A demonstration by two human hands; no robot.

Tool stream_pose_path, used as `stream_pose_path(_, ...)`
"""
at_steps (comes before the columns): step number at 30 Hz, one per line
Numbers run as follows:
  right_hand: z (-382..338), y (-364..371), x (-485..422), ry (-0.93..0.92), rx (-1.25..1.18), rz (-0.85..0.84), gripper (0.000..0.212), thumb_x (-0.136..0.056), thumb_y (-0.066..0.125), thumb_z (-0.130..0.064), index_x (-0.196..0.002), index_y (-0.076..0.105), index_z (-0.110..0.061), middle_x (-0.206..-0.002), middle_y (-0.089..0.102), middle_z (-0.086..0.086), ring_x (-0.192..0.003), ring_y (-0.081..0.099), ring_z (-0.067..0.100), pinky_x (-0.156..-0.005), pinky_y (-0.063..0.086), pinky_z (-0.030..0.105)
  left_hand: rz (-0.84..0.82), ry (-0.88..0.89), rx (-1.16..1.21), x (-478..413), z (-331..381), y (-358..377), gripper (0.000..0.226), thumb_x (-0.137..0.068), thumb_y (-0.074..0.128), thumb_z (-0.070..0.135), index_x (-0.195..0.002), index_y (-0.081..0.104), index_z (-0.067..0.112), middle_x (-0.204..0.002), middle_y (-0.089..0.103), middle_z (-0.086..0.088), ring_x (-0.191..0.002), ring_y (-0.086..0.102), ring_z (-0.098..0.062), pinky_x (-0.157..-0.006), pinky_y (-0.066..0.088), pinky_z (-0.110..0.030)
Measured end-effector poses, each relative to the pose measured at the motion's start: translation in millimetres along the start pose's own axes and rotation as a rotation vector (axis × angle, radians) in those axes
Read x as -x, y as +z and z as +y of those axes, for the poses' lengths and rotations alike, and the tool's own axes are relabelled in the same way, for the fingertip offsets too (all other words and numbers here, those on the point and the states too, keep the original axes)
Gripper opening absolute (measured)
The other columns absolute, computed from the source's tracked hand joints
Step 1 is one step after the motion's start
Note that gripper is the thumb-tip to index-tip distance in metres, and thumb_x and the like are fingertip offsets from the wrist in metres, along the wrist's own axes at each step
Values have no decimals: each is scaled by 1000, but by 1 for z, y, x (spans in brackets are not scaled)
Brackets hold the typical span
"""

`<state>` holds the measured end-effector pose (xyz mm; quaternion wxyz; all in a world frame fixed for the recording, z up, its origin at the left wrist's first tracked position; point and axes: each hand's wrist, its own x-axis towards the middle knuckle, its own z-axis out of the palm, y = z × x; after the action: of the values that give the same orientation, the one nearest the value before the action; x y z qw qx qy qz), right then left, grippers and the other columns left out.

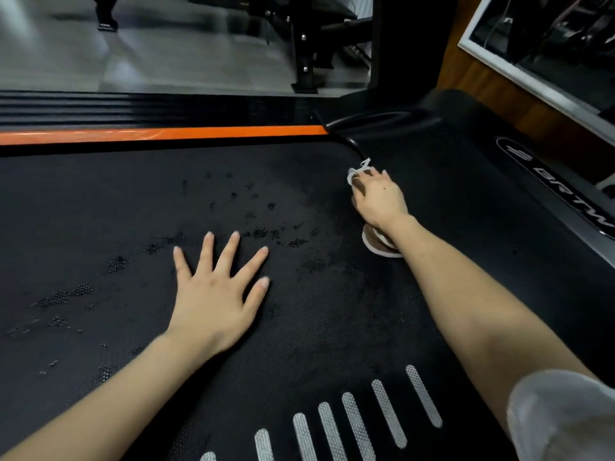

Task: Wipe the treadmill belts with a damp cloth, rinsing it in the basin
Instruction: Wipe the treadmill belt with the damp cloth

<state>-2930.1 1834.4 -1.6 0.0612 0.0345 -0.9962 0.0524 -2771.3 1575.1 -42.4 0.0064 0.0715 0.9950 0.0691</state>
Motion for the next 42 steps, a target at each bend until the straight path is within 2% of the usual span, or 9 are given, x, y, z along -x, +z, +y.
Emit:
stream_pose_path(4,13,0,22,-65,-14,-9,36,-97,43,-20,-130,52,-8,-139,47,16,-135,34,30,-115,15,36,-31,-7,-23,-47,7,-2,79,-70,-20,66,-146,-5,49,-160,-5,-2,-144,-12,-38,-111,-7,-64)
stream_pose_path(9,40,2,37,-177,71,-36,36,-95,45,-20,-127,56,-7,-137,52,11,-133,40,25,-117,13,35,46,18,-39,-54,7,7,68,-81,-11,64,-147,0,48,-160,0,-4,-144,-10,-39,-111,-7,-63)
stream_pose_path(17,-1,6,-73,-72,79,17,33,-100,35,-24,-114,60,-7,-108,64,20,-118,47,40,-112,18,33,101,34,-38,-55,6,12,67,-86,-3,65,-147,14,46,-158,16,-6,-144,4,-41,-111,-1,-64)
stream_pose_path(20,-1,2,-72,-101,69,6,34,-100,34,-23,-118,59,-9,-113,63,19,-119,47,38,-113,16,34,96,35,-37,-54,6,10,67,-85,-4,66,-147,14,47,-158,17,-6,-144,4,-40,-111,0,-63)
stream_pose_path(23,11,-3,-41,-189,62,-19,36,-99,35,-21,-129,51,-11,-123,59,14,-121,46,35,-114,15,36,79,17,-41,-54,5,9,70,-78,-15,67,-145,-1,50,-160,3,-2,-145,-6,-36,-112,-4,-60)
stream_pose_path(28,46,-8,56,-233,28,-12,32,-94,47,-16,-121,58,-2,-122,61,16,-118,54,30,-115,18,37,20,13,-73,-53,7,5,75,-73,-20,66,-145,-6,49,-160,-2,-2,-144,-9,-37,-112,-4,-61)
stream_pose_path(36,37,-21,194,-19,-69,-9,56,-86,30,-36,-113,66,-3,-123,62,16,-120,55,30,-110,24,40,-12,17,51,-13,14,-12,80,-76,-13,62,-148,15,42,-159,12,-9,-145,3,-35,-114,-3,-57)
stream_pose_path(39,-29,-14,227,-250,-64,-1,47,-83,37,-31,-111,68,-8,-122,63,13,-116,57,30,-105,33,43,50,88,40,29,10,-4,68,-88,2,56,-145,33,36,-154,28,-13,-142,17,-40,-112,5,-63)
stream_pose_path(42,-66,-7,257,-480,-75,-120,48,-87,38,-32,-120,62,-7,-131,57,11,-126,49,28,-109,30,45,44,87,10,54,-4,2,60,-93,12,54,-143,40,33,-150,35,-14,-140,25,-41,-107,12,-67)
